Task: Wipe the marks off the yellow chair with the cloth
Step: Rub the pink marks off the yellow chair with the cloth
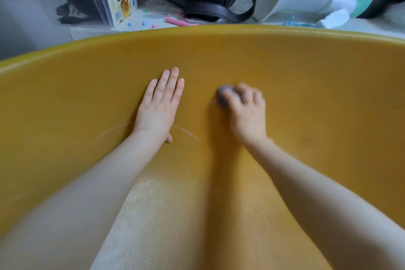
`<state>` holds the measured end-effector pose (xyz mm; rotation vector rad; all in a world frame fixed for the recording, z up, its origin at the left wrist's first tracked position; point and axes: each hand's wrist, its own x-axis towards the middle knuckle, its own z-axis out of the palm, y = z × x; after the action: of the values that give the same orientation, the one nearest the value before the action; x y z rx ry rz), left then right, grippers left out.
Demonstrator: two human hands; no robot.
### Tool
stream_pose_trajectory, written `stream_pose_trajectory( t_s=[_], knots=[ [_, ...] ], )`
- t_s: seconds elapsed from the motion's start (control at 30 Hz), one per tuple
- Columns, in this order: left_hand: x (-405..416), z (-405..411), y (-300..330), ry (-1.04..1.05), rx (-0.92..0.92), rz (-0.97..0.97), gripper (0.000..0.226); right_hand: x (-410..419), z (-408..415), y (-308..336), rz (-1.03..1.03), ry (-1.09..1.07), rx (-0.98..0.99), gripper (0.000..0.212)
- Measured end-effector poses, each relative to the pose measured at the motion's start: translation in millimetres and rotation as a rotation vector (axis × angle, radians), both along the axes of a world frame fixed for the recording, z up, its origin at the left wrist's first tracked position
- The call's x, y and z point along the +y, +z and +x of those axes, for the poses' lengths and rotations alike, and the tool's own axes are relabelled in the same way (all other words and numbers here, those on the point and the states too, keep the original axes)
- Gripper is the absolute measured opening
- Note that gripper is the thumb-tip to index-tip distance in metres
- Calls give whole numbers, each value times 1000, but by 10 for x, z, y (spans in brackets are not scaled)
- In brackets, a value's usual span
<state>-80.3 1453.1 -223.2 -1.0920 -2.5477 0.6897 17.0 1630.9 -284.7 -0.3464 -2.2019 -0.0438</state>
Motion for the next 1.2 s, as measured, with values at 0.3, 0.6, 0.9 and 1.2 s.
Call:
stream_pose_trajectory(
  t_s=[0.3,0.6,0.9,1.2],
  knots=[
    [-23,-38,-46,-32,-25,32,146,-182,129,-228,38,40,-145,37],
    [-29,-63,-59,-68,-35,47,143,72,-392,728,-101,-129,159,40],
    [-126,-70,-121,19,-27,188,141,-636,146,-662,113,204,-332,39],
    [-183,-105,-187,-10,-81,257,140,-126,-623,887,-104,-91,196,40]
  ],
)
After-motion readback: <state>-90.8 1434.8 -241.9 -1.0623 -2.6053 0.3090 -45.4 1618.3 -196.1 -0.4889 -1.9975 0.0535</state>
